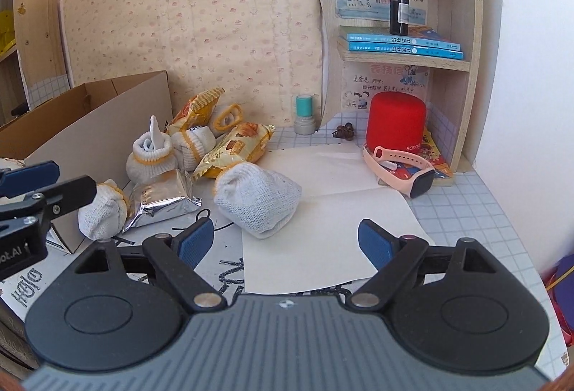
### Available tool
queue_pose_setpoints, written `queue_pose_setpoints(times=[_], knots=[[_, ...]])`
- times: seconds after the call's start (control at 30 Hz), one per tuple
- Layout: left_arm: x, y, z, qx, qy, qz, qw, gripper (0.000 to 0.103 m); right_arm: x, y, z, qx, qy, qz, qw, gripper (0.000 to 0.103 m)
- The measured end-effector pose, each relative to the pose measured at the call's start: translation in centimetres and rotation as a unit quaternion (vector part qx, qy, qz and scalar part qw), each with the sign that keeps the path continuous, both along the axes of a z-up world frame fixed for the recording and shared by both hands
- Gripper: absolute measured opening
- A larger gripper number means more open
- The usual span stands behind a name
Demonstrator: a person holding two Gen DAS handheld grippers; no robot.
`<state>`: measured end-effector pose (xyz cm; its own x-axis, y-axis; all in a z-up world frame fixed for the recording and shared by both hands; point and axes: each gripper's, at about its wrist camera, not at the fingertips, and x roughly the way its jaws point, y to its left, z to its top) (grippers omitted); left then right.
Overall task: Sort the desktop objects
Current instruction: 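Grasp a white glove with the right tool while the left tool grasps another glove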
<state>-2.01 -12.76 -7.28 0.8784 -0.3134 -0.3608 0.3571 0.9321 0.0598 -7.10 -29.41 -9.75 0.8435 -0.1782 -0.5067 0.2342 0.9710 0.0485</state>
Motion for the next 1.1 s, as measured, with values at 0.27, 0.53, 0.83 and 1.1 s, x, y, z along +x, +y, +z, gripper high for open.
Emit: queue_pose_setpoints(times=[0.27,0.53,0.83,1.1], knots=[[3.0,-0.5,-1.7,0.024,0.018,0.094,0.9951,0.062,-0.4,-1.1,-0.5,0.011,0.0,-0.008,1.0,0.086],[5.0,-0.7,-3.5,0.03,0.058,0.125,0.99,0.081,-0.1,-1.5,-0.9,0.015,0.002,-0.007,1.0,0.086],[6.1,0.9,-3.3,-0.025,0.073,0.11,0.9909,0.057,0.3,-1.6,-1.1,0.014,0.008,-0.011,1.0,0.086],[4.0,2.2,-3.0,-0.044,0.082,0.097,0.991,0.056,1.4,-1.4,-1.4,0.003,0.014,-0.003,1.0,0.086]])
